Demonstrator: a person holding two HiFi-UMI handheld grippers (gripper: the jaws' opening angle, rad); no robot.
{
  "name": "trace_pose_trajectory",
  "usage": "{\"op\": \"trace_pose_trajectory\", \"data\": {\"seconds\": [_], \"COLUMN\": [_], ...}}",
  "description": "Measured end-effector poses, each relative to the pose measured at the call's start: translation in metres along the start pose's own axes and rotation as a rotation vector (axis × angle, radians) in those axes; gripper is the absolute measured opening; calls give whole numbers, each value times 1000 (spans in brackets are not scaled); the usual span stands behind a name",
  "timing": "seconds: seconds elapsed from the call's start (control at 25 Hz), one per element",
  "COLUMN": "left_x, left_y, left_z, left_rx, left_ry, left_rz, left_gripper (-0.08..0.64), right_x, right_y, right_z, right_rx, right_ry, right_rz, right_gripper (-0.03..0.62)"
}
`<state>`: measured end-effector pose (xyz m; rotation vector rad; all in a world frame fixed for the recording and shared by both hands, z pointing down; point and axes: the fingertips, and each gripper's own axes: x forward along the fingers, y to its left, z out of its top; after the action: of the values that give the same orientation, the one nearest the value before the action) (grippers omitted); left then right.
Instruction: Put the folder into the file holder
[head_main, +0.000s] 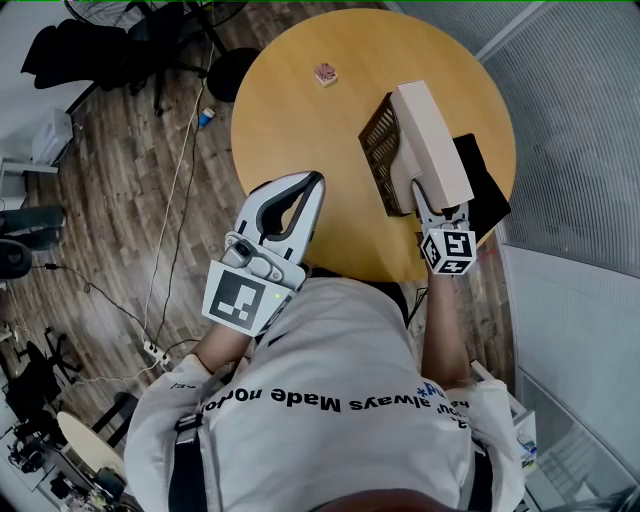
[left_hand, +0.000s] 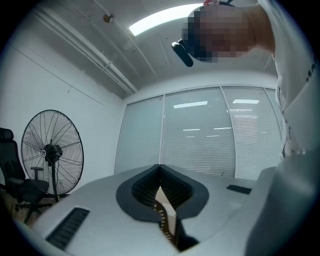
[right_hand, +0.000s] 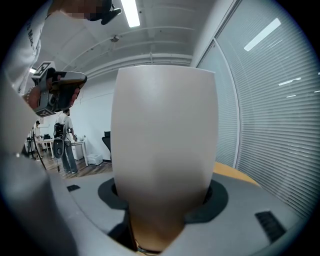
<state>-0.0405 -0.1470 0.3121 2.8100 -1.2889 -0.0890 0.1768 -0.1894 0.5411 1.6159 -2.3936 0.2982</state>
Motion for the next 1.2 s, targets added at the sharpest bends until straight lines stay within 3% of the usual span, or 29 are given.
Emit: {"op": "trace_pose_trajectory", "data": {"seconds": [1.2], "left_x": [-2], "left_y": [-3], "left_z": [0], "left_rx": [-14], "left_ry": [9], "left_rz": [11], "left_gripper": [25], "right_x": [5], "right_y": [7], "right_z": [-15], "right_rx": [-11], "right_ry": [50], "right_rz": [7], "right_gripper": [282]}}
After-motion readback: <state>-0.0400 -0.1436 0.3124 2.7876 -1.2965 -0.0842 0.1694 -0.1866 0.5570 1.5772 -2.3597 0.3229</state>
